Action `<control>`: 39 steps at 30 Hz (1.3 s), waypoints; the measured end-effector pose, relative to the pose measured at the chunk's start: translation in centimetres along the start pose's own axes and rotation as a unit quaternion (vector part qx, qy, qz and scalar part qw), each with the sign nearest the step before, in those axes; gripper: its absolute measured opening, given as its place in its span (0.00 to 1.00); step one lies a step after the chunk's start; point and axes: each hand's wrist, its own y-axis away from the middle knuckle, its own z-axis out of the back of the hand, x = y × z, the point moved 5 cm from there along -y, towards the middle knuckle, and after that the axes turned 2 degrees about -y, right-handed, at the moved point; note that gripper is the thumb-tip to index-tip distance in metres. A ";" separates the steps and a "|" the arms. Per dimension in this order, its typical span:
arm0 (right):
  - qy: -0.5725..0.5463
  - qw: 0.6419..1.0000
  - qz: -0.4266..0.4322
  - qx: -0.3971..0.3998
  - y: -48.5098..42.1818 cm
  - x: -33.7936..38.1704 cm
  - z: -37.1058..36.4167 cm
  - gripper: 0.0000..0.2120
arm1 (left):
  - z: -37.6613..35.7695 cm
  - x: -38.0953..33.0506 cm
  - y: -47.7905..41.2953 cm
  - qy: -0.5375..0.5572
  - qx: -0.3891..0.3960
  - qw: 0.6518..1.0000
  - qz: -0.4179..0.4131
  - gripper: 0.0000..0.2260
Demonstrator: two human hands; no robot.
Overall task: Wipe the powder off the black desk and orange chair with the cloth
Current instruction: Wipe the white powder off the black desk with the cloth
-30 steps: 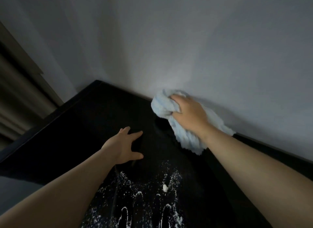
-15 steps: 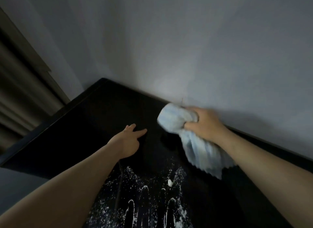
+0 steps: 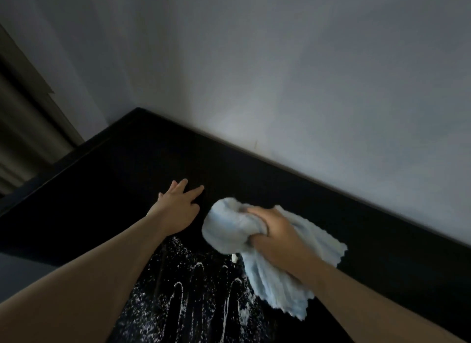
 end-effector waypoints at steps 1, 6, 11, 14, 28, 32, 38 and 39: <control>-0.017 0.999 0.000 -0.048 -0.6 -0.3 1.4 0.24 | -0.3 -0.1 0.1 -0.011 -0.006 1.000 -0.003 0.23; 0.269 0.937 -0.197 -0.106 -4.0 -5.9 9.3 0.25 | -1.8 -1.0 2.8 0.020 -0.015 1.000 0.004 0.25; 0.366 0.907 -0.172 -0.116 -1.7 -4.8 5.0 0.26 | -2.7 -1.4 3.7 0.011 -0.043 0.999 0.003 0.26; 0.353 0.927 -0.039 -0.122 1.1 -2.2 1.3 0.15 | -3.2 -1.7 4.6 0.008 -0.062 0.998 0.013 0.27; 0.359 0.913 -0.084 -0.173 3.9 -2.6 1.5 0.22 | -4.1 -1.9 6.5 0.009 -0.044 0.999 -0.004 0.25; 0.178 0.980 0.017 -0.088 5.7 -0.5 -1.3 0.18 | -4.0 -1.9 6.7 0.005 -0.042 0.999 -0.005 0.25; 0.297 0.903 -0.257 -0.174 1.7 -6.5 8.8 0.27 | -4.9 -1.7 7.6 -0.001 -0.035 0.999 -0.015 0.25; 0.313 0.893 -0.279 -0.160 1.3 -6.8 8.5 0.26 | -4.8 -1.7 7.6 0.002 -0.036 0.999 -0.016 0.25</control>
